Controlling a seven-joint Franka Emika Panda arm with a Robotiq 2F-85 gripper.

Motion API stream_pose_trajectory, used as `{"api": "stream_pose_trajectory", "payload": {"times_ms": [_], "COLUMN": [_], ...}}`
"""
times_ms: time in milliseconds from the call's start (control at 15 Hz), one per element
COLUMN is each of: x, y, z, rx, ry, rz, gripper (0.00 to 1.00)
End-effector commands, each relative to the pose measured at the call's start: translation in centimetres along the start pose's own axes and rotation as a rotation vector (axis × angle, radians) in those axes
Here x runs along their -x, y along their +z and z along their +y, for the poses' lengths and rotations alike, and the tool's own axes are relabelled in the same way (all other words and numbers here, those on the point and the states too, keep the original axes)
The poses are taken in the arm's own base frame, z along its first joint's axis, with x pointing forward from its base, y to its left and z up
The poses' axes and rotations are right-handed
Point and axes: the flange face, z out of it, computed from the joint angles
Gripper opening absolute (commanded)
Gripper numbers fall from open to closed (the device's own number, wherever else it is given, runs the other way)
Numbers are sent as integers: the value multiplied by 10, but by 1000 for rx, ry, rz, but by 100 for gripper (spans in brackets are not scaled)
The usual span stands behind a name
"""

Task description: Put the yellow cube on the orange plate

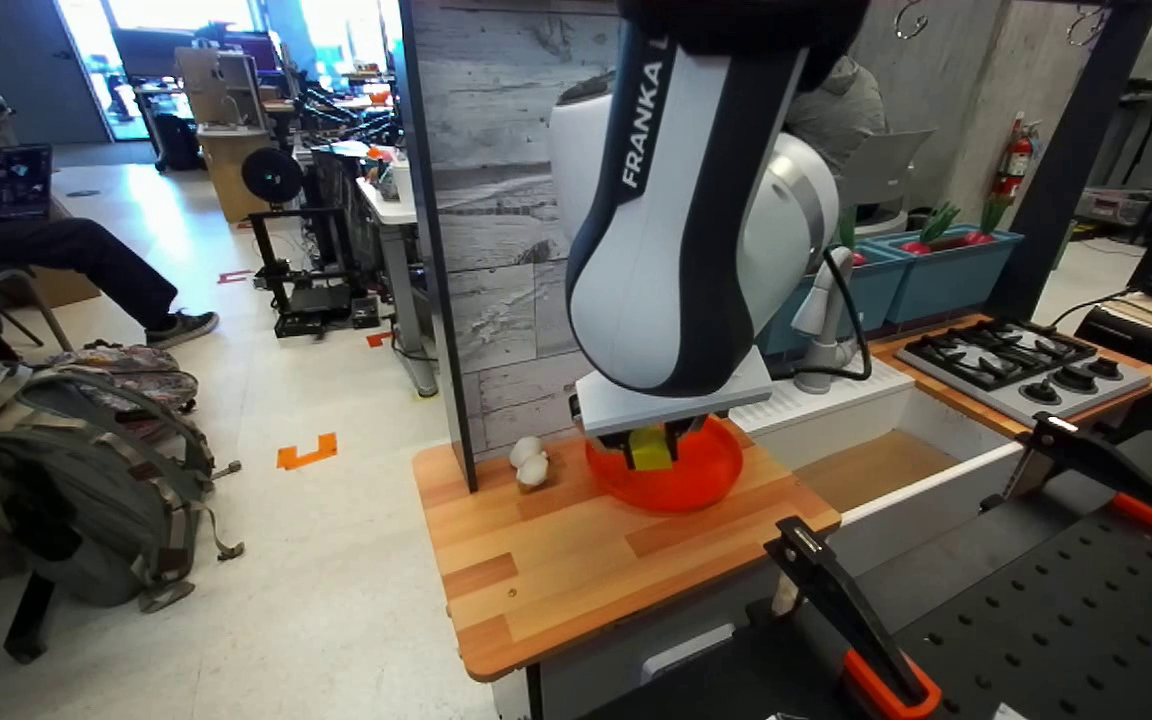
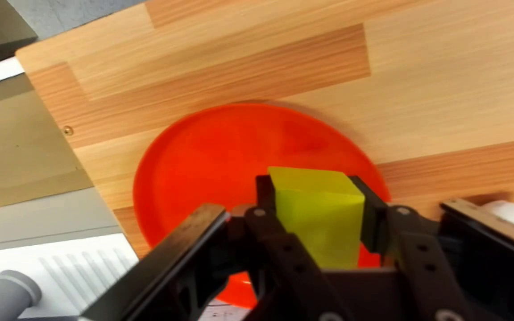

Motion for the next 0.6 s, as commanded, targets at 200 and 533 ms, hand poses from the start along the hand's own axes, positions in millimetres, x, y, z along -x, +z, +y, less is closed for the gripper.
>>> {"api": "stream_pose_trajectory", "payload": {"times_ms": [200, 533], "x": [-16, -27], "y": [20, 35], "z": [31, 32], "rx": [8, 16], "ry": [101, 138], "rz": [-23, -37], "gripper": [18, 18]}}
